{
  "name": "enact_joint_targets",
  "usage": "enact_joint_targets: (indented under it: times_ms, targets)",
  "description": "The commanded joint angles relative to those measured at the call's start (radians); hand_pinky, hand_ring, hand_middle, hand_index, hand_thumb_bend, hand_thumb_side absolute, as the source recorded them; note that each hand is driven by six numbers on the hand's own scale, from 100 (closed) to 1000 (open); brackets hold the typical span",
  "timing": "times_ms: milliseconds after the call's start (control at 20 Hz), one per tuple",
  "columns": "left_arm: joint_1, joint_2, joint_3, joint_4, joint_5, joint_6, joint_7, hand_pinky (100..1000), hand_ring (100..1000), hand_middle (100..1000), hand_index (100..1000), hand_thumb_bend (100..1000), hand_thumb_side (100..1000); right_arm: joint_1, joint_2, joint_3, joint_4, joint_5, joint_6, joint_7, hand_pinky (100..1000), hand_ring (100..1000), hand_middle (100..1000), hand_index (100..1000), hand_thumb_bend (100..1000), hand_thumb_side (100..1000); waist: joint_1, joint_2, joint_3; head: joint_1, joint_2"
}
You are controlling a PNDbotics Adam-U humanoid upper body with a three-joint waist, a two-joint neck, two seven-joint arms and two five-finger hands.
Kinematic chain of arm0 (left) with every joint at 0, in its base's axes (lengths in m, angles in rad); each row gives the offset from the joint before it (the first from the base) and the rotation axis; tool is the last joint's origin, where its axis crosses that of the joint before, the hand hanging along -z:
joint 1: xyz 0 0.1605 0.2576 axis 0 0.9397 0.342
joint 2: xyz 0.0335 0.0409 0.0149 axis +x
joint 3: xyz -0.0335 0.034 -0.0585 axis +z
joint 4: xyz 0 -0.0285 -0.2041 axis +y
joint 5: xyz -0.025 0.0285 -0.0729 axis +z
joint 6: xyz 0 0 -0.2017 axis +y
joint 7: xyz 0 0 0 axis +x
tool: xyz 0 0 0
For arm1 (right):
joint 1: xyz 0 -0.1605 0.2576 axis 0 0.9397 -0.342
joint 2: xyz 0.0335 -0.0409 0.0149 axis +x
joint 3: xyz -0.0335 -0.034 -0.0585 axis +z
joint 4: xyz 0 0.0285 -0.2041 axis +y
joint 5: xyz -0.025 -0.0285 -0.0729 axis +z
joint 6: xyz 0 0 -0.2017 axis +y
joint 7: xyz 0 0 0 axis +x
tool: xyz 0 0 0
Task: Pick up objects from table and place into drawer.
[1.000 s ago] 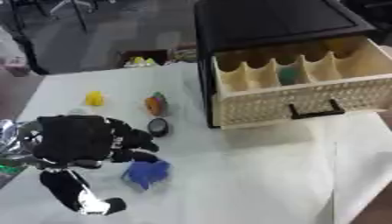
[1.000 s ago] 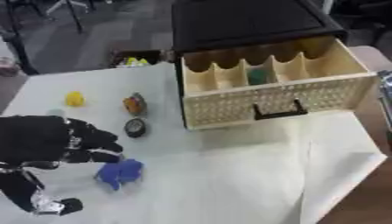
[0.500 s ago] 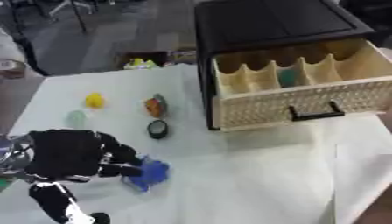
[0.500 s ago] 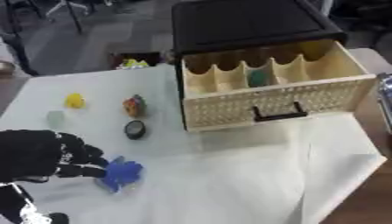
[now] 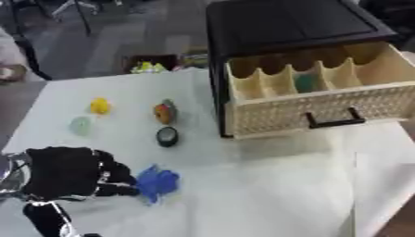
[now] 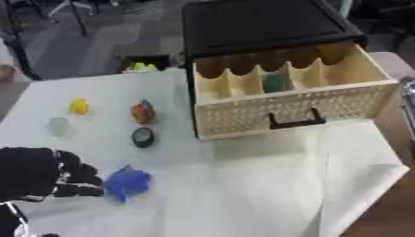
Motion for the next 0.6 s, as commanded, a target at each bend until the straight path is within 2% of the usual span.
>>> enact_joint_targets:
  times_ms: [50,200,350,450,600]
  targets:
    - [-0.006,0.03,0.017,0.008,-0.046,-0.163,-0.093,739,907,902,1000,331,885,-0.01,-0.011,-0.01,-0.014,-0.006,0.002,0.001,389,541,488,700,106,610,-0.004,-0.014,-0.001,0.0,-0.008]
    - [-0.005,0.025,0.021,0.016,-0.08,-0.163,-0.011,728,898,872,980,317,814,-0.01,-0.009,-0.01,-0.014,-0.007,0.003,0.003,388,540,487,699,108,611,-0.004,-0.014,-0.001,0.0,-0.009]
    - [-0.003,0.022,0.021,0.032,-0.127,-0.163,0.066,727,897,868,973,303,791,-0.009,-0.008,-0.011,-0.014,-0.007,0.004,0.004,388,540,487,698,105,609,-0.005,-0.013,-0.001,0.0,-0.01]
    - [-0.002,0.017,0.021,0.049,-0.159,-0.163,0.105,723,893,866,979,256,795,-0.009,-0.007,-0.012,-0.014,-0.007,0.004,0.003,388,541,487,698,103,608,-0.005,-0.013,-0.001,0.001,-0.01]
    - [0.001,0.006,0.019,0.085,-0.196,-0.163,0.142,722,892,868,983,236,833,-0.008,-0.005,-0.013,-0.014,-0.008,0.005,0.004,386,540,486,698,105,609,-0.005,-0.012,-0.002,0.001,-0.01]
